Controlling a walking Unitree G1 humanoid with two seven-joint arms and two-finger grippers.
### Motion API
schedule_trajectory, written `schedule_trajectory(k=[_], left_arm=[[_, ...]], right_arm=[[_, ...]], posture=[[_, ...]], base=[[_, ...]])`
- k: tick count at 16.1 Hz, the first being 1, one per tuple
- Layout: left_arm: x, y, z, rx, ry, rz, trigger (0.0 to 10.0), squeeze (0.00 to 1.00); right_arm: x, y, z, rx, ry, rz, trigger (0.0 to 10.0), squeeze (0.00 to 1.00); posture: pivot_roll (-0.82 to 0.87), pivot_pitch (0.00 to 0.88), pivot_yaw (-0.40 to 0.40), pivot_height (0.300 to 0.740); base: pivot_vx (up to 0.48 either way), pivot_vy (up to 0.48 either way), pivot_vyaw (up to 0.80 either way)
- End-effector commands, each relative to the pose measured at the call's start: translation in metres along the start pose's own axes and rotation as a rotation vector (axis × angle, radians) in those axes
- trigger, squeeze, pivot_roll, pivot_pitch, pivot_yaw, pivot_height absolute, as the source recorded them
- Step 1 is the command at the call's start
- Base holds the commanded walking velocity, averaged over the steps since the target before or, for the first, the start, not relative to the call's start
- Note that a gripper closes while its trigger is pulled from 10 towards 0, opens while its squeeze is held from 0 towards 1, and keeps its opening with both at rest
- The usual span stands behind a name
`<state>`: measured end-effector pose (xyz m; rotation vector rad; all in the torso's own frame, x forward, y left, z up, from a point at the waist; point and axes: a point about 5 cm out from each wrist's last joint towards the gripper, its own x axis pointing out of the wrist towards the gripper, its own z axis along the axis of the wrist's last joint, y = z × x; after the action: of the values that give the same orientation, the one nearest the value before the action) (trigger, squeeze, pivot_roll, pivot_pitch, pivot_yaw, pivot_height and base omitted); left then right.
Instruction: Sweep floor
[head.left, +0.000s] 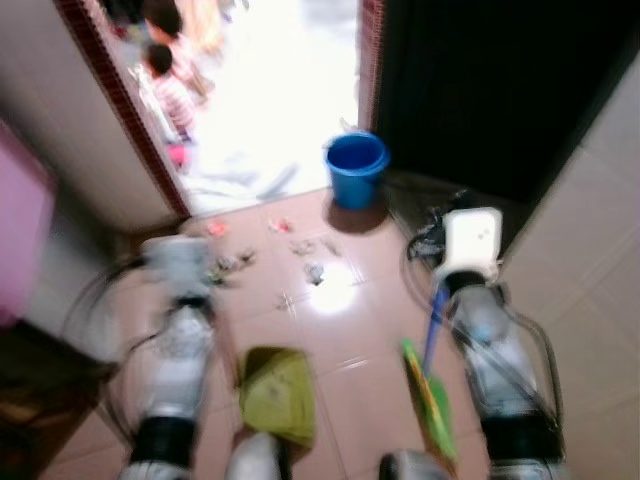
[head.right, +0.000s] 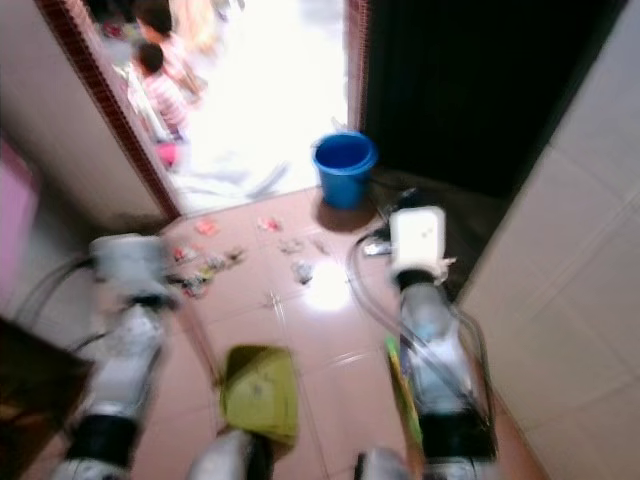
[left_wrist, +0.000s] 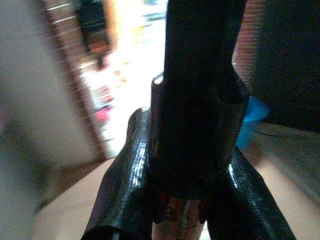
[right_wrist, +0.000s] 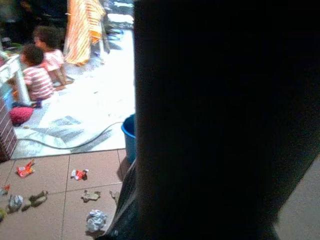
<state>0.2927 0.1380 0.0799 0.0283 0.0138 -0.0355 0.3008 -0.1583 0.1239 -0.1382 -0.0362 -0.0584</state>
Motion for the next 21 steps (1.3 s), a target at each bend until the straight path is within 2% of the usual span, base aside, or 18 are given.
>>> schedule_trajectory(k=[1,4,8,9,10,11,14,16,18,21], left_arm=[[0.008,0.007,0.013,-0.010,-0.059,0.015,10.0,0.00],[0.003,0.012,0.009,0.007,-0.055,0.054,10.0,0.00],[-0.010,0.016,0.009,-0.010,-0.057,0.093,10.0,0.00],[-0.012,0.017,0.008,-0.012,-0.056,0.101,10.0,0.00],[-0.018,0.019,0.006,-0.011,-0.053,0.125,10.0,0.00],[-0.025,0.019,0.003,-0.006,-0.048,0.142,10.0,0.00],[-0.031,0.017,0.005,0.036,-0.044,0.158,10.0,0.00],[-0.027,0.015,0.015,0.039,-0.065,0.137,10.0,0.00],[-0.020,0.013,0.026,0.034,-0.082,0.116,10.0,0.00],[-0.016,0.010,0.031,0.034,-0.088,0.121,10.0,0.00]], right_arm=[[-0.011,0.004,-0.026,0.086,0.086,-0.020,10.0,0.00],[-0.015,0.013,-0.030,0.143,0.108,0.054,10.0,0.00],[-0.022,0.015,-0.037,0.096,0.160,0.142,10.0,0.00],[-0.022,0.015,-0.037,0.092,0.162,0.153,10.0,0.00],[-0.022,0.016,-0.036,0.069,0.154,0.203,10.0,0.00],[-0.020,0.017,-0.033,0.047,0.142,0.244,10.0,0.00],[-0.011,0.021,-0.022,0.032,0.082,0.267,10.0,0.00],[-0.011,0.023,-0.014,0.045,0.038,0.251,10.0,0.00],[-0.015,0.025,-0.008,0.014,0.000,0.258,10.0,0.00],[-0.018,0.033,0.000,0.032,-0.027,0.286,10.0,0.00]], posture=[[-0.13,0.008,0.140,0.740],[-0.12,0.015,0.117,0.740],[-0.07,0.048,0.008,0.740],[-0.07,0.048,0.008,0.740],[-0.06,0.069,-0.038,0.740],[-0.05,0.080,-0.044,0.740],[-0.06,0.098,-0.003,0.740],[-0.06,0.109,0.031,0.740],[-0.07,0.120,0.046,0.740],[-0.08,0.121,0.071,0.740]], base=[[0.000,0.000,0.00],[0.000,0.000,0.00],[0.000,0.000,0.00],[0.000,0.000,0.00],[0.000,0.000,0.00],[0.000,0.000,0.00],[0.000,0.000,0.00],[0.000,0.000,0.00],[0.000,0.000,0.79],[0.000,0.000,0.79]])
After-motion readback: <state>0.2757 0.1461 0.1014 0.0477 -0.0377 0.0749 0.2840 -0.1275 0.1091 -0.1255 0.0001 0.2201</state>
